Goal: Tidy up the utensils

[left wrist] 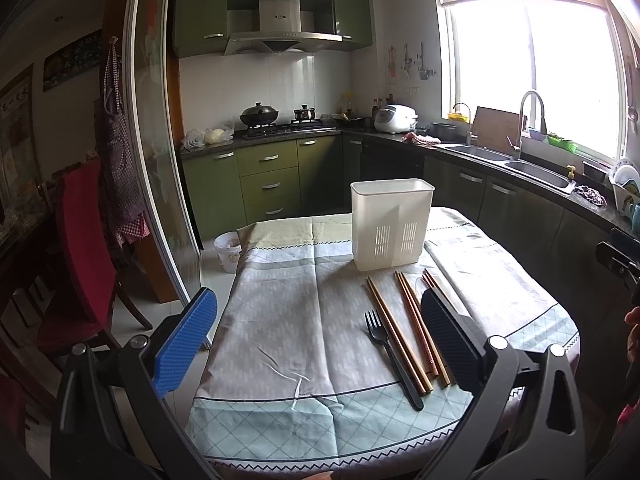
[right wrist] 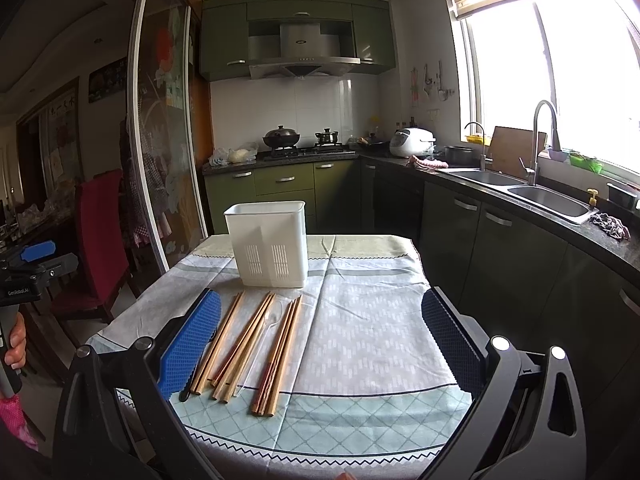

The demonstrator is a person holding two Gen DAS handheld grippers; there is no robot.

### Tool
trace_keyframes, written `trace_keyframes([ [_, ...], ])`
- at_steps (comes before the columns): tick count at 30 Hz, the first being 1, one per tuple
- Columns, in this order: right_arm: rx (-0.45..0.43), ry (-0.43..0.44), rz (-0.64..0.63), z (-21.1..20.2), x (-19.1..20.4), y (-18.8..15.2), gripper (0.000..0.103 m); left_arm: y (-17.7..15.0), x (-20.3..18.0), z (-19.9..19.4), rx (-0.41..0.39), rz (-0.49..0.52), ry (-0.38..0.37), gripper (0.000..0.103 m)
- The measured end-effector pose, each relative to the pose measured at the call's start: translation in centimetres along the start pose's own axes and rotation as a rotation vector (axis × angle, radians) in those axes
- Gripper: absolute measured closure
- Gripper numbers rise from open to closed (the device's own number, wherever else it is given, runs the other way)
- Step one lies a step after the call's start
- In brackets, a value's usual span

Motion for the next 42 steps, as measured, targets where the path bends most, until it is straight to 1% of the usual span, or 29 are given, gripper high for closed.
trace_keyframes([
  [11,0.008,0.003,-0.003,0.2,0.3,-0.3,0.004,-0.1,0.0,-0.2,0.003,-0.001,0.002,0.006],
  [12,0.009,0.005,-0.005,0.2,0.3,-0.3,0.004,-0.1,0.1,0.3,0.007,-0.003,0.001,0.006],
  [29,0.023,0.001,-0.003,1.0,0.4,-0.4,0.004,-0.1,0.1,0.6,0.021,-0.007,-0.003,0.006],
  [35,0.036,0.002,-0.003,1.2,0.5,-0.7,0.004,-0.1,-0.1,1.1,0.031,-0.005,-0.011,0.006],
  [42,0.061,-0.02,-0.004,2.0,0.4,-1.4,0.004,-0.5,-0.3,2.4,0.063,-0.005,-0.024,0.006],
])
Point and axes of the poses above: each gripper's, at about its wrist camera, not at the fingertips, and z roughly the way its jaws point, x to its left, y to its top, the point moved 5 cm from there along z, roughly the way its jaws point, and after that the axes turned 11 degrees about -y, right-handed, at the moved point
